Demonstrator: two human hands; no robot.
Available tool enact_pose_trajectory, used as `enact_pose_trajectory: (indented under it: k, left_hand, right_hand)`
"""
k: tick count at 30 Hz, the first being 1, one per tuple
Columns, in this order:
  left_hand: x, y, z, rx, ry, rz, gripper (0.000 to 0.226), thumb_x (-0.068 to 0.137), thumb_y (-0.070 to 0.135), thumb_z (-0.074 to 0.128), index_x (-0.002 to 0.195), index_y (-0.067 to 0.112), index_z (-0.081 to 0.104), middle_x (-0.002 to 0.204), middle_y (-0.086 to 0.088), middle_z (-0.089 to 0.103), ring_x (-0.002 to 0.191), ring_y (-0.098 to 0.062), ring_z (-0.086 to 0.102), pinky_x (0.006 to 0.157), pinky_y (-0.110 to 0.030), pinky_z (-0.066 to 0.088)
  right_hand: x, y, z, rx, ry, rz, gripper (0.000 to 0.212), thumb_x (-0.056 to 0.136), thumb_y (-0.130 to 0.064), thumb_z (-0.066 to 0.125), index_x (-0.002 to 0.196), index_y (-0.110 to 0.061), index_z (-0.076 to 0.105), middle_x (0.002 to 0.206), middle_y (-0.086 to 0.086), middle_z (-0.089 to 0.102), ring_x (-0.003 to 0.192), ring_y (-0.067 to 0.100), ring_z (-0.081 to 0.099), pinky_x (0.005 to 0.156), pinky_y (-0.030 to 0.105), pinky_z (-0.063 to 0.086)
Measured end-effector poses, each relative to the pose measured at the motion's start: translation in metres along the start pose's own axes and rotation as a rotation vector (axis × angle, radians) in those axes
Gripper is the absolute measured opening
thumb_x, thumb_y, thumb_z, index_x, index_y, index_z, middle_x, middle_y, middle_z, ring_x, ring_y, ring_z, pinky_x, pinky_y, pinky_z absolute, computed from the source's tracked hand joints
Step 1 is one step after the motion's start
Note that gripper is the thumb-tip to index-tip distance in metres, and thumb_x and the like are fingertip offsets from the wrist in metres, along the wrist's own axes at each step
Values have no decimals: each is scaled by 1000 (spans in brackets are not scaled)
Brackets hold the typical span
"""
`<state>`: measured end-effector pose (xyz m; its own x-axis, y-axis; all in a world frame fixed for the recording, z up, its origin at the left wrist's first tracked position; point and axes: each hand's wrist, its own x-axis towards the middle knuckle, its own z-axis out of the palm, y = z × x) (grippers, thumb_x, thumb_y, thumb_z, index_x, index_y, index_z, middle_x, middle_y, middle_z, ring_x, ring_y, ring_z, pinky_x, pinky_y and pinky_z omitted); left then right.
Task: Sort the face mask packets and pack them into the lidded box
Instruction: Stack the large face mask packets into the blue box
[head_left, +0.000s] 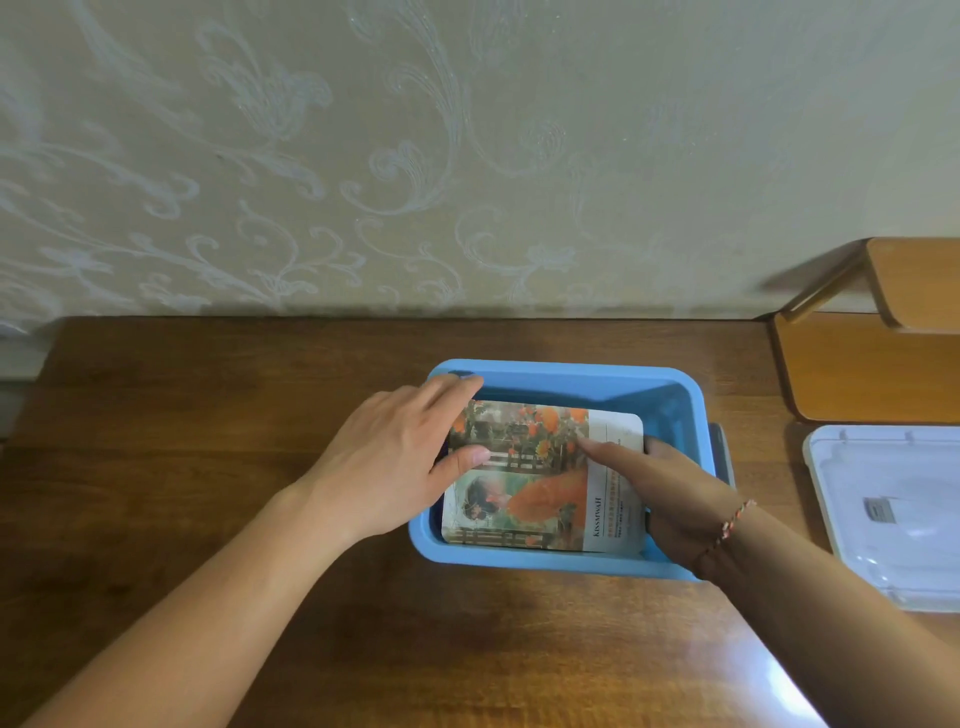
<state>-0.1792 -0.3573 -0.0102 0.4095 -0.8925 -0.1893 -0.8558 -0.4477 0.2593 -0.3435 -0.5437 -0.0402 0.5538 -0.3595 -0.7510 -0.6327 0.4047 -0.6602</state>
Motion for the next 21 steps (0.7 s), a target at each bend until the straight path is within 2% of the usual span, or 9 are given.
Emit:
enact_pose_trajectory:
  k: [2,5,10,14,16,18,21]
  left_hand:
    - [-6,-2,2,-46,53,-4,70,95,58,34,153,23,21,157,7,29,134,-14,42,107,-34,38]
    - [-16,-6,9,-116,153,-11,65,94,54,42,150,22,32,155,7,29,138,-12,36,110,-34,36]
    - [-37,4,34,-445,315,-232,69,88,35,66,148,29,33,158,14,16,137,13,15,112,-30,26]
    - [-45,11,46,-515,284,-238,71,88,25,70,147,40,34,157,18,12,147,-4,15,117,-42,29]
    - [-45,12,44,-460,247,-232,66,90,27,67,148,40,36,159,15,12,147,-4,13,118,-41,28]
    - [-44,13,41,-418,164,-252,67,94,29,62,150,41,29,159,16,8,145,-2,13,118,-37,29]
    - [-42,15,34,-383,26,-302,74,95,25,59,153,41,15,157,20,4,140,-9,30,107,-35,45]
  right_hand:
    - [-2,0,0,-16,2,-11,31,89,-34,65,111,-12,64,86,7,74,79,24,68,70,36,51]
    - [-7,-3,0,-19,20,-25,44,86,-33,69,119,-9,55,98,11,73,85,23,69,65,32,53]
    - [-12,-2,-4,-80,33,-46,39,91,-27,64,124,-14,47,109,6,67,94,18,65,66,27,48]
    - [-16,0,-6,-189,36,-76,35,92,-27,61,124,-18,50,111,3,68,100,20,65,87,41,53]
    - [-19,-1,-6,-211,46,-86,31,93,-26,60,122,-19,52,110,2,68,99,19,65,89,42,52]
    - [-21,-2,-4,-237,54,-94,30,93,-25,60,121,-19,52,110,2,67,99,19,65,91,44,52]
    - [-25,-4,0,-345,45,-124,33,93,-27,59,123,-21,48,111,1,66,101,19,64,92,46,53]
